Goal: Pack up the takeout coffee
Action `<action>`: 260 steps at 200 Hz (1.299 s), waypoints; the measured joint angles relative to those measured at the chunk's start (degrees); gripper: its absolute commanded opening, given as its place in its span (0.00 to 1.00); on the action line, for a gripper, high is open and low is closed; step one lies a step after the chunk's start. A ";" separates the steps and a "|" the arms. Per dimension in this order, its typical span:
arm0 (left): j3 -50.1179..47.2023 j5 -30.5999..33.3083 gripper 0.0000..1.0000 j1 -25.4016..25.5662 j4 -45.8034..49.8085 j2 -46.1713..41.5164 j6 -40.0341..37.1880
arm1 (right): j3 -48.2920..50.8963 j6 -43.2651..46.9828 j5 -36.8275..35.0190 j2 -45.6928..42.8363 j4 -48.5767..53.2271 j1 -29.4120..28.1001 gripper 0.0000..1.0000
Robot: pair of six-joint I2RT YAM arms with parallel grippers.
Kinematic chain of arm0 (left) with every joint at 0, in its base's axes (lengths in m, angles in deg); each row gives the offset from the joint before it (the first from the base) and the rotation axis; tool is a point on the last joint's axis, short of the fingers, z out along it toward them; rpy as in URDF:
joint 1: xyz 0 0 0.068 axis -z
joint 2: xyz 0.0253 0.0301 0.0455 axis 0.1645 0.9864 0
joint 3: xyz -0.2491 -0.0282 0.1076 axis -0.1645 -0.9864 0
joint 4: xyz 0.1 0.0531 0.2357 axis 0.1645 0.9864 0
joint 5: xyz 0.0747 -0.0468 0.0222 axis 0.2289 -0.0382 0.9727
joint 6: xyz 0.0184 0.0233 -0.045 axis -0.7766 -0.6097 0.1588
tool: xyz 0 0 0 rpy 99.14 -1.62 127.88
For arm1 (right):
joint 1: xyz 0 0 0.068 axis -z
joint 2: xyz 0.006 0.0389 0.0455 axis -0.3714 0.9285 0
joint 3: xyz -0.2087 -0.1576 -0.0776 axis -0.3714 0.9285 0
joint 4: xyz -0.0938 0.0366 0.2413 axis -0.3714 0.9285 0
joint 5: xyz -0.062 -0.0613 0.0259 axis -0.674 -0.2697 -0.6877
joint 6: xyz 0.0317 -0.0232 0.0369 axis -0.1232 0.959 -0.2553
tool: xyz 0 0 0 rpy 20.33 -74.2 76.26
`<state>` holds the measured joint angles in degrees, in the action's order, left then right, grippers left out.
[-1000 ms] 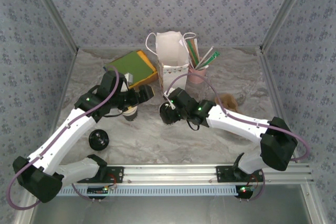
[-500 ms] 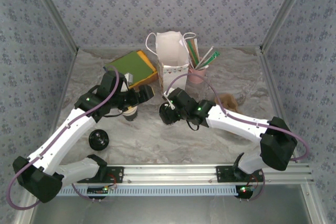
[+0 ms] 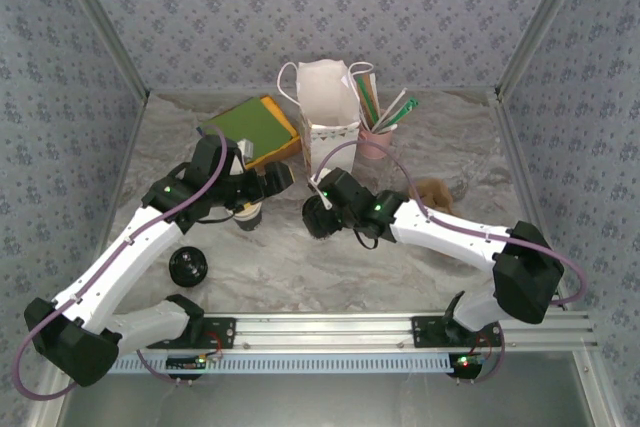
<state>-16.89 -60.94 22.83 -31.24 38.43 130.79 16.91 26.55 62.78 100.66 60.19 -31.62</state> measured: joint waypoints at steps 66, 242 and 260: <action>0.00 0.00 1.00 0.00 -0.02 0.00 0.00 | 0.07 -0.13 -0.02 0.46 -0.11 -0.20 0.76; -0.24 0.00 1.00 0.00 0.00 -0.13 0.04 | -0.46 -0.13 -0.07 1.79 -0.44 -0.24 0.84; -0.24 0.00 1.00 0.00 0.00 -0.13 0.02 | -0.90 -0.13 -0.04 1.84 0.39 -0.24 0.86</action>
<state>-17.13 -60.94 22.83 -31.24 38.30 130.81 16.02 26.42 62.74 102.49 60.59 -31.87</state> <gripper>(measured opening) 0.997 0.847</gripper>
